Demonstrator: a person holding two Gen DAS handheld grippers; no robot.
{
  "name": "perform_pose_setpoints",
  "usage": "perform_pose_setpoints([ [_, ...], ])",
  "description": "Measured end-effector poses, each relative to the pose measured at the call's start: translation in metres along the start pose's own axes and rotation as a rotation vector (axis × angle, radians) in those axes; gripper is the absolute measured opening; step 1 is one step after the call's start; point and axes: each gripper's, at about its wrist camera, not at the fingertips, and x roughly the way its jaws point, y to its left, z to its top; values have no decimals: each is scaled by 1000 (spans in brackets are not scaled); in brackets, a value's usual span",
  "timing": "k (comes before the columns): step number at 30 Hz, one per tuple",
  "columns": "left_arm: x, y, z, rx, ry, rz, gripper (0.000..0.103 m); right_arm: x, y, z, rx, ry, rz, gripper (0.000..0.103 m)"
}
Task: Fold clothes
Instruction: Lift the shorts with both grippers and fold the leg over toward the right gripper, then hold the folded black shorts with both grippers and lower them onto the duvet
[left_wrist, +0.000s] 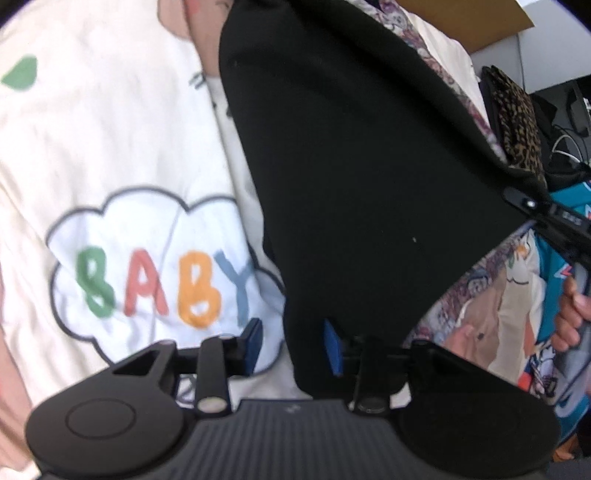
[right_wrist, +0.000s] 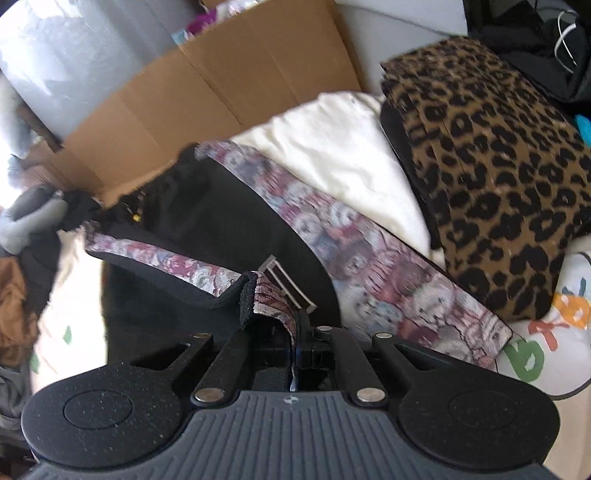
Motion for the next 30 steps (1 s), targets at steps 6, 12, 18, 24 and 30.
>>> perform_pose_setpoints([
  [6,23,2,-16,-25,55,-44,39,17,-7,-8,-1,31,-36,1],
  [12,34,12,-21,-68,32,-90,44,24,-17,-12,15,56,-56,2],
  [18,24,45,-53,-110,-33,-156,40,22,-20,-14,21,44,-43,1],
  [24,26,32,-66,-101,-95,-149,38,17,-21,-10,17,42,-49,1],
  [30,29,27,-68,-73,-100,-153,38,20,-30,-11,24,49,-78,1],
])
